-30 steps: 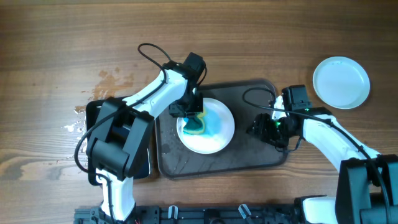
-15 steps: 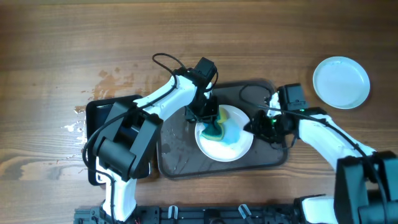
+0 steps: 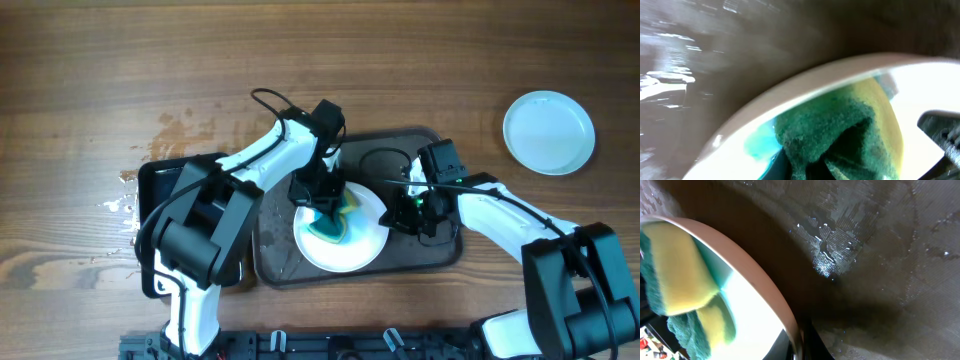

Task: Clean dirty plates on tray and stack at the side
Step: 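Scrub the last plate with the sponge while the right gripper holds it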

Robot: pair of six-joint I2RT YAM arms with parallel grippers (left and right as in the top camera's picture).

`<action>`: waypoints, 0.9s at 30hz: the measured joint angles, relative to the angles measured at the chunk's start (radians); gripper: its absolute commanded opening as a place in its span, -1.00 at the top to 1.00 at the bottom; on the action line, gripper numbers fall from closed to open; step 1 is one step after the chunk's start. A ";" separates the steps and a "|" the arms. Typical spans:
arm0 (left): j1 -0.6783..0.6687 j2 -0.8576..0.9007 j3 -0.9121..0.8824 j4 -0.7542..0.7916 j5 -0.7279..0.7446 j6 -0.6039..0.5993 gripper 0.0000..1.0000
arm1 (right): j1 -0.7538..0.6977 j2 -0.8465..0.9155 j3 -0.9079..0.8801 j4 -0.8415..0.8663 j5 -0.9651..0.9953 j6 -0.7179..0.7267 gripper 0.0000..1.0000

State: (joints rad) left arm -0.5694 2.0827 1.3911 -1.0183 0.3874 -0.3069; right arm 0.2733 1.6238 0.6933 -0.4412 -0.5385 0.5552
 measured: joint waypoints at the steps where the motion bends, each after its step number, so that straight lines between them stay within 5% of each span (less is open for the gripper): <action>1: -0.002 0.003 -0.002 -0.002 0.014 0.038 0.92 | 0.000 0.000 0.000 -0.001 0.000 -0.003 0.90; 3: -0.007 0.004 -0.006 -0.002 0.027 0.069 0.92 | 0.000 0.000 0.000 -0.001 0.000 -0.003 0.91; 7: -0.026 0.000 -0.003 -0.007 -0.050 -0.071 0.92 | 0.000 0.004 0.000 0.002 -0.011 -0.003 0.91; 13: -0.035 -0.016 0.009 -0.049 -0.265 -0.284 0.92 | 0.014 0.015 0.005 0.040 -0.072 0.010 0.91; 19: -0.027 -0.032 0.007 -0.093 -0.496 -0.320 0.92 | -0.009 0.017 0.004 0.024 -0.031 0.047 0.91; 21: -0.023 -0.035 0.007 -0.093 -0.539 -0.316 0.92 | -0.008 0.017 0.003 0.024 -0.018 0.050 -0.22; 23: -0.023 -0.035 0.007 -0.089 -0.539 -0.310 0.92 | -0.008 0.010 0.011 0.031 -0.053 0.054 -0.46; 27: -0.011 -0.047 0.000 -0.019 -0.454 -0.293 0.92 | -0.007 0.001 0.027 0.038 -0.090 0.050 -0.43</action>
State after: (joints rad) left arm -0.5800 2.0361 1.3911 -1.0374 -0.0666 -0.5999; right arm 0.2665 1.6249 0.7200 -0.4030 -0.6285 0.6048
